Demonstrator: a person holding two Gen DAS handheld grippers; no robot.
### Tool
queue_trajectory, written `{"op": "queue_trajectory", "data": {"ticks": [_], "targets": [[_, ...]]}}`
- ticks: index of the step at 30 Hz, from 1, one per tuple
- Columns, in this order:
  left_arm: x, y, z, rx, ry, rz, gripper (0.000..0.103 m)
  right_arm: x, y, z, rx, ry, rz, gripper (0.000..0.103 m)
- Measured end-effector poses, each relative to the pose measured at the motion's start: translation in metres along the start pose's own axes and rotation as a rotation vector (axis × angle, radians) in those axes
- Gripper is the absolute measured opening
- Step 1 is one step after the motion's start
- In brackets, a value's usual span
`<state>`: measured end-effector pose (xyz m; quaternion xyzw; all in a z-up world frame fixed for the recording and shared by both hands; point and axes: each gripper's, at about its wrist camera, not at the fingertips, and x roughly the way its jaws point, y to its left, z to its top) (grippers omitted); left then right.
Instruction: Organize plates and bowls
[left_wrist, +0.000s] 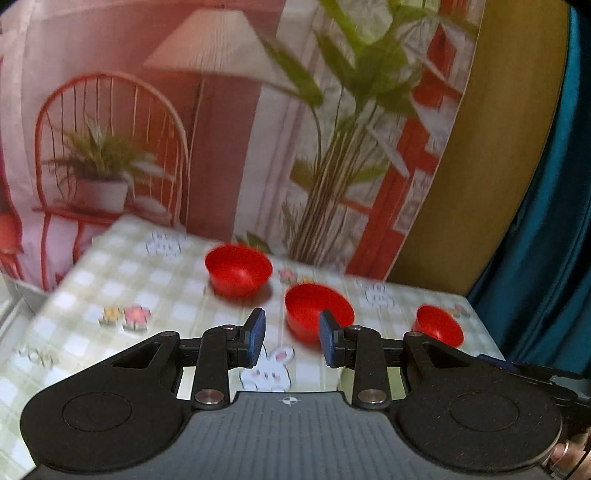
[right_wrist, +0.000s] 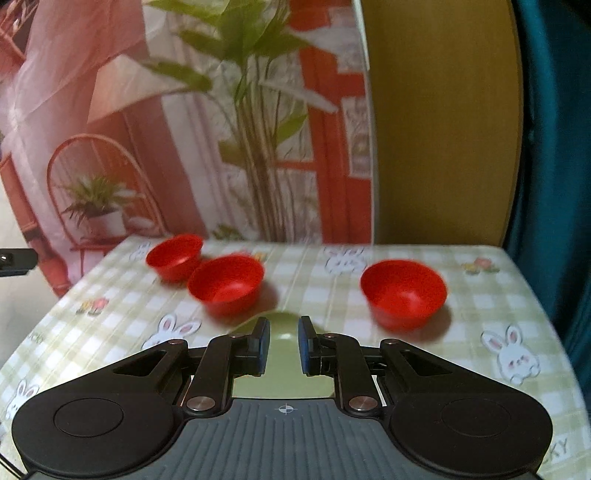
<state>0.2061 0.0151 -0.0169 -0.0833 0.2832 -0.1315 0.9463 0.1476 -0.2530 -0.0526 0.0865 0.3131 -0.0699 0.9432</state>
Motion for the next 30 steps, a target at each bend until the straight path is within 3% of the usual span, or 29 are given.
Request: {"op": "queue_trajectory", "data": {"ticks": [9, 17, 23, 30], "targets": [[0.021, 0.002, 0.005, 0.021, 0.002, 0.015, 0.034, 0.018, -0.006, -0.005, 0.015, 0.0, -0.016, 0.017], [0.069, -0.013, 0.0, 0.122, 0.039, -0.065, 0.043, 0.043, -0.019, -0.024, 0.047, 0.044, -0.063, 0.017], [0.118, -0.041, -0.012, 0.175, 0.17, -0.124, 0.048, 0.064, -0.044, -0.031, 0.081, 0.074, -0.099, 0.017], [0.161, -0.06, -0.042, 0.203, 0.291, -0.125, 0.05, 0.085, -0.053, -0.046, 0.124, 0.136, -0.076, 0.021]]}}
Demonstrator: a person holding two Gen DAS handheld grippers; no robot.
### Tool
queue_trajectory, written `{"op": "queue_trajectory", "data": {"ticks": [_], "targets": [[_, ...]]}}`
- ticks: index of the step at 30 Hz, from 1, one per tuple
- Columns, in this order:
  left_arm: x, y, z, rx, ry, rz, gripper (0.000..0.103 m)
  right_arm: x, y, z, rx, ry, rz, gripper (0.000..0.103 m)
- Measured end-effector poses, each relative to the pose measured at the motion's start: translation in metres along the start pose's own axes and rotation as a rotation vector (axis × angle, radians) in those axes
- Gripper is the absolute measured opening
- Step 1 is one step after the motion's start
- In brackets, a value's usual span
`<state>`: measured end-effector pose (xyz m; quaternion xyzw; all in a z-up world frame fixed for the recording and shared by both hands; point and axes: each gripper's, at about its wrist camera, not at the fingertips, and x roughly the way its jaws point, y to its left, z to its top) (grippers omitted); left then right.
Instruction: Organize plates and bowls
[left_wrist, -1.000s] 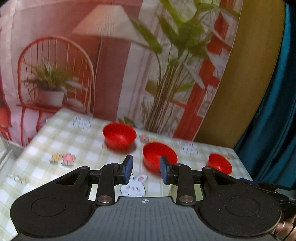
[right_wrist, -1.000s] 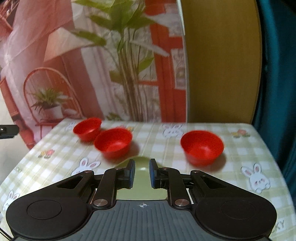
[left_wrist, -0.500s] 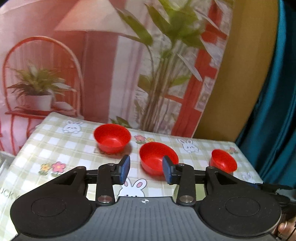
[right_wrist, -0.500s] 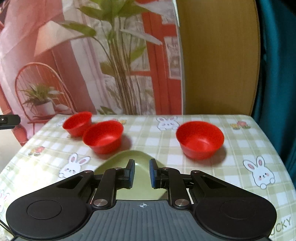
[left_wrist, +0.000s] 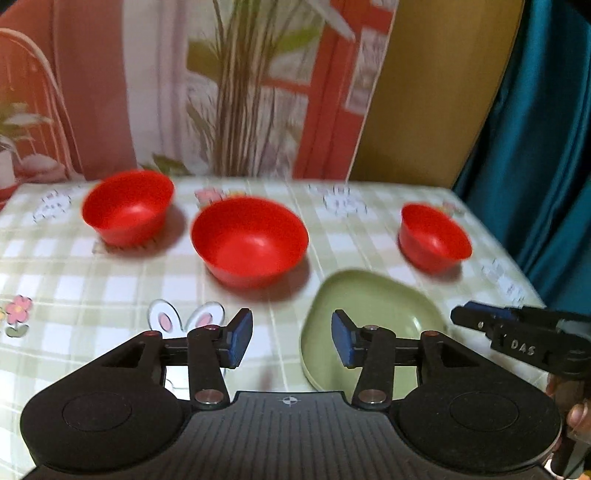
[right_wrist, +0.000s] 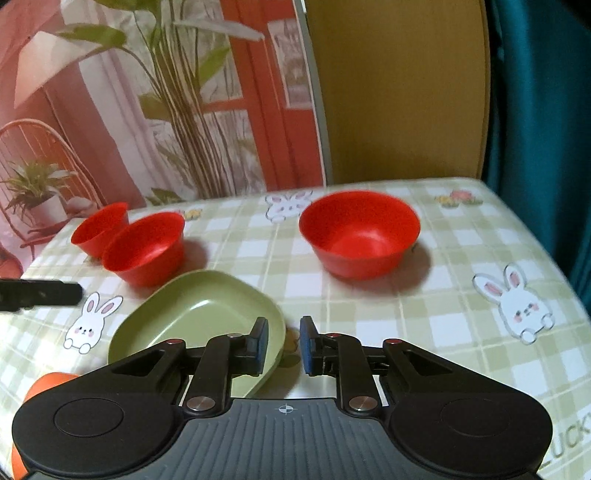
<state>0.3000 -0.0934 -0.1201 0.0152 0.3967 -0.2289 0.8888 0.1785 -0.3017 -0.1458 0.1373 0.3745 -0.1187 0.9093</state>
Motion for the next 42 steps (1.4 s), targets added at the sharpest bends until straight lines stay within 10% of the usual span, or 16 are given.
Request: {"op": "queue_trajectory", "data": {"ticks": [17, 22, 42], "targets": [[0.056, -0.006, -0.004, 0.067, 0.104, 0.026, 0.049, 0.012, 0.007, -0.022, 0.119, 0.097, 0.042, 0.019], [0.057, -0.013, -0.005, 0.105, 0.102, 0.027, 0.02, 0.013, 0.008, -0.019, 0.127, 0.102, 0.029, 0.015], [0.0, -0.008, 0.008, 0.031, 0.006, -0.006, 0.014, -0.013, 0.025, 0.015, 0.074, -0.003, 0.063, 0.013]]}}
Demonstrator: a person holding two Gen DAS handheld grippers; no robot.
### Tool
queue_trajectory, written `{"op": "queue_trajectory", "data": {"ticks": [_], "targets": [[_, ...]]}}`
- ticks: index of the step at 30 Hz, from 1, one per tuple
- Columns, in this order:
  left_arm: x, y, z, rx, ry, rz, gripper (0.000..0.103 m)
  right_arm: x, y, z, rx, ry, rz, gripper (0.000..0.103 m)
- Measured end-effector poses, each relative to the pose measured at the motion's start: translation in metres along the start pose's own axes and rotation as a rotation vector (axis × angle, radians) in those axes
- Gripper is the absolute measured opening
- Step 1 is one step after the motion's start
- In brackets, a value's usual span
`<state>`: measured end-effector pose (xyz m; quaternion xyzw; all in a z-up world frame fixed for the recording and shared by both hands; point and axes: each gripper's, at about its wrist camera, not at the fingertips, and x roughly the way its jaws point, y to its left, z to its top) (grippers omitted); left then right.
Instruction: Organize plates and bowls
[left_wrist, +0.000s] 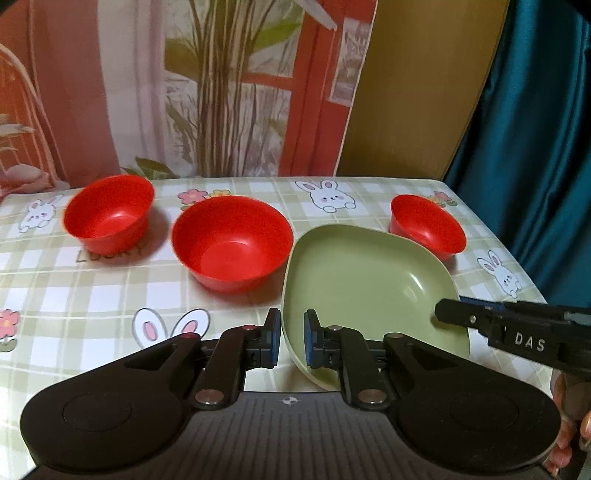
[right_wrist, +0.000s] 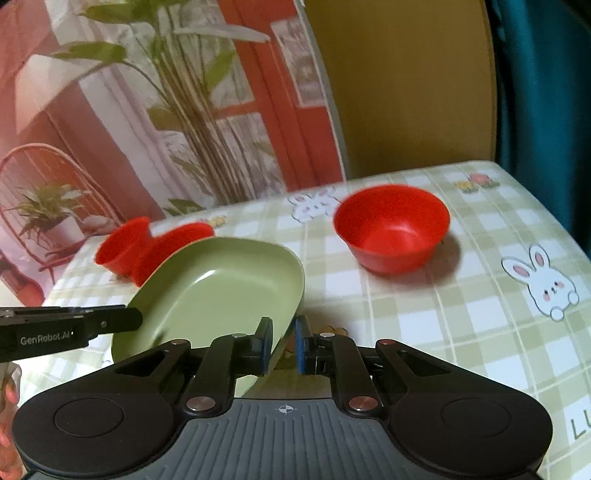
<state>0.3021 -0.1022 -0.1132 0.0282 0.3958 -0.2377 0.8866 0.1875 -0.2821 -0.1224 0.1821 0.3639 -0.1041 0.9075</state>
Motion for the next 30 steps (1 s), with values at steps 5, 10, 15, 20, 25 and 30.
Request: {"op": "queue_trajectory", "data": {"ticks": [5, 10, 15, 20, 25, 30], "targets": [[-0.035, 0.003, -0.008, -0.019, -0.019, 0.001, 0.014, -0.01, 0.014, 0.001, -0.03, 0.001, 0.041, 0.013], [-0.067, 0.01, -0.028, -0.051, -0.027, 0.007, 0.014, -0.018, 0.032, -0.006, -0.071, 0.015, 0.087, 0.013], [-0.082, 0.016, -0.047, -0.079, 0.002, 0.018, 0.015, -0.021, 0.045, -0.016, -0.097, 0.044, 0.118, 0.013], [-0.088, 0.022, -0.061, -0.108, 0.013, 0.023, 0.015, -0.021, 0.055, -0.024, -0.123, 0.074, 0.111, 0.013], [-0.087, 0.025, -0.073, -0.156, 0.031, 0.036, 0.015, -0.023, 0.062, -0.032, -0.131, 0.086, 0.112, 0.013], [-0.09, 0.026, -0.08, -0.172, 0.035, 0.037, 0.015, -0.025, 0.064, -0.035, -0.145, 0.095, 0.115, 0.013]]}}
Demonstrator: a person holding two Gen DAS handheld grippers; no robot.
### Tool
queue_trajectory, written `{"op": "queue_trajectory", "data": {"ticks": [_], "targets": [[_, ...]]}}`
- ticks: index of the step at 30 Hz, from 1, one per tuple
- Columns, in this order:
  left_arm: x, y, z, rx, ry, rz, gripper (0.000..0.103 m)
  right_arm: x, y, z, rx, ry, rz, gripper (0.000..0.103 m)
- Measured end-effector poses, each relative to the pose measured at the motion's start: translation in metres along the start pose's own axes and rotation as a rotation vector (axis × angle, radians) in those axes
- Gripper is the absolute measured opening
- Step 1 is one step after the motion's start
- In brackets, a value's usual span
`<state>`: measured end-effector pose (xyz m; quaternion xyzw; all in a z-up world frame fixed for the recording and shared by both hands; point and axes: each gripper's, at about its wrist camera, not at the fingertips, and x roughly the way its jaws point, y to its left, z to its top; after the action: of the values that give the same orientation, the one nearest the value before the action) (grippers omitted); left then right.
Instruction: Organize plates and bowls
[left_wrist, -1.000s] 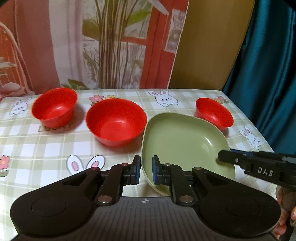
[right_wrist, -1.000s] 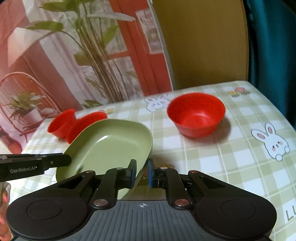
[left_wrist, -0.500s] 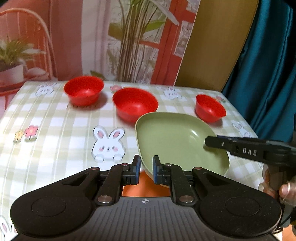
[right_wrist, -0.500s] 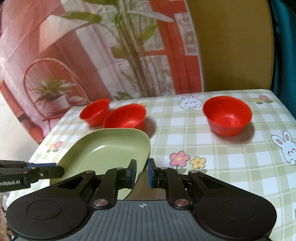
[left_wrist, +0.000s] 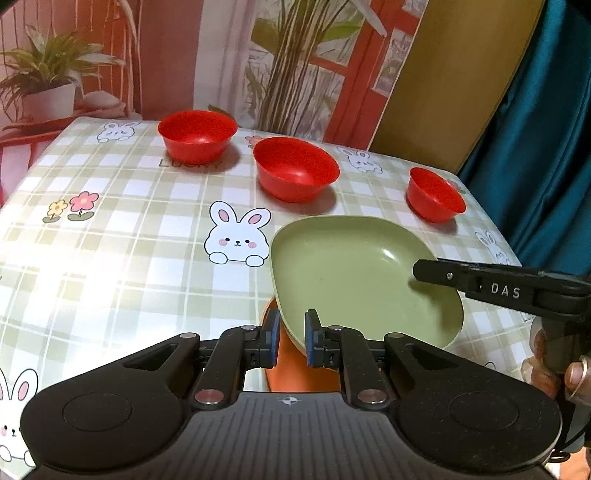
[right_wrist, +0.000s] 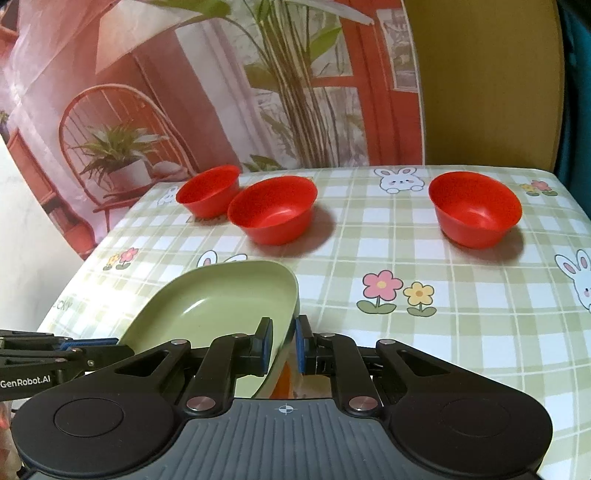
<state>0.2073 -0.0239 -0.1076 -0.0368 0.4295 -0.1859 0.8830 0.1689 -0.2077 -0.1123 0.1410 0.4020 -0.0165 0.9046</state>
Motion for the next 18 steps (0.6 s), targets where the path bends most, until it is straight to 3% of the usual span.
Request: {"op": "queue_trajectory", "data": {"ticks": [18], "targets": [[-0.016, -0.004, -0.007, 0.038, -0.012, -0.017, 0.016, -0.007, 0.005, -0.004, -0.017, 0.001, -0.01, 0.014]]}}
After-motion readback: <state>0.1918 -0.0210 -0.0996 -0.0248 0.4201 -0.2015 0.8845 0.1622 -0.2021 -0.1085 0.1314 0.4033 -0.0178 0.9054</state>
